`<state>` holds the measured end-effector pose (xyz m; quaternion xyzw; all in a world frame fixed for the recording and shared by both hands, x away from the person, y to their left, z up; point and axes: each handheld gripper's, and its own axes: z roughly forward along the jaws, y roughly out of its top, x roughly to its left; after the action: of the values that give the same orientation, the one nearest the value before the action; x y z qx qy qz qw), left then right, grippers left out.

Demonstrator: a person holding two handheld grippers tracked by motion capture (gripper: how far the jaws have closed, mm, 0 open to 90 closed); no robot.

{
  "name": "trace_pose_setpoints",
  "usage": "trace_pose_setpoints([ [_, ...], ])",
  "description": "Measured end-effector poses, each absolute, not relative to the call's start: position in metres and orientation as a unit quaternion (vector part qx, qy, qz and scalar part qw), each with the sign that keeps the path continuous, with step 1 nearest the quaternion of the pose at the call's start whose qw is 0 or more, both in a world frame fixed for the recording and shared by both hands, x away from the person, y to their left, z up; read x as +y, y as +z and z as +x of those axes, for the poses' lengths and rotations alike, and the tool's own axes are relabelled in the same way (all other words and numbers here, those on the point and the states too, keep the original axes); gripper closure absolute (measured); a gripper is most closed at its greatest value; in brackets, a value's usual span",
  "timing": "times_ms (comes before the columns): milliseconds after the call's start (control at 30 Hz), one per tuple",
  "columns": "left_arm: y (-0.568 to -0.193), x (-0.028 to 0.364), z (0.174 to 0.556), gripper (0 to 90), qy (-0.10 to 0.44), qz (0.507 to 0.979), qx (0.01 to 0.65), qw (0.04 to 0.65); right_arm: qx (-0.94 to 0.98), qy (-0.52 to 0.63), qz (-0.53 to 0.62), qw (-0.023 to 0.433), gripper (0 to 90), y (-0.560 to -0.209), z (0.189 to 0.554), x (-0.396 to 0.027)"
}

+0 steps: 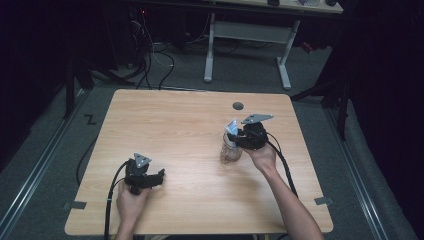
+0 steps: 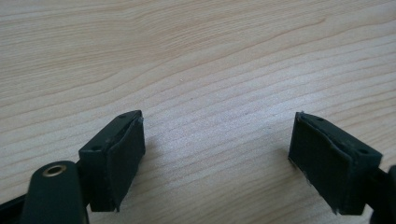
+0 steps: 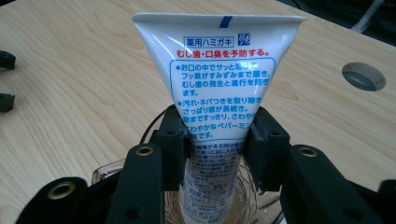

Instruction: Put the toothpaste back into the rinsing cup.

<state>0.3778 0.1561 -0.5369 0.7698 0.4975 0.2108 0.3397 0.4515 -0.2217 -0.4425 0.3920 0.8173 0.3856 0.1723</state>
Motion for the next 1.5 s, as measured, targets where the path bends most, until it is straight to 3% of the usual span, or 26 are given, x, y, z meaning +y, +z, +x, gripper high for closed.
trace_pose_setpoints([
  [1200, -0.537, 0.156, 0.378, 18.4, 0.211, 0.77, 0.498, 0.34, 0.817, 0.387, 0.394, 0.167, 59.4, -0.446, 0.435, -0.237],
  [1500, -0.537, 0.156, 0.378, 18.6, 0.21, 0.77, 0.498, 0.34, 0.814, 0.392, 0.391, 0.176, 54.7, -0.444, 0.43, -0.24],
])
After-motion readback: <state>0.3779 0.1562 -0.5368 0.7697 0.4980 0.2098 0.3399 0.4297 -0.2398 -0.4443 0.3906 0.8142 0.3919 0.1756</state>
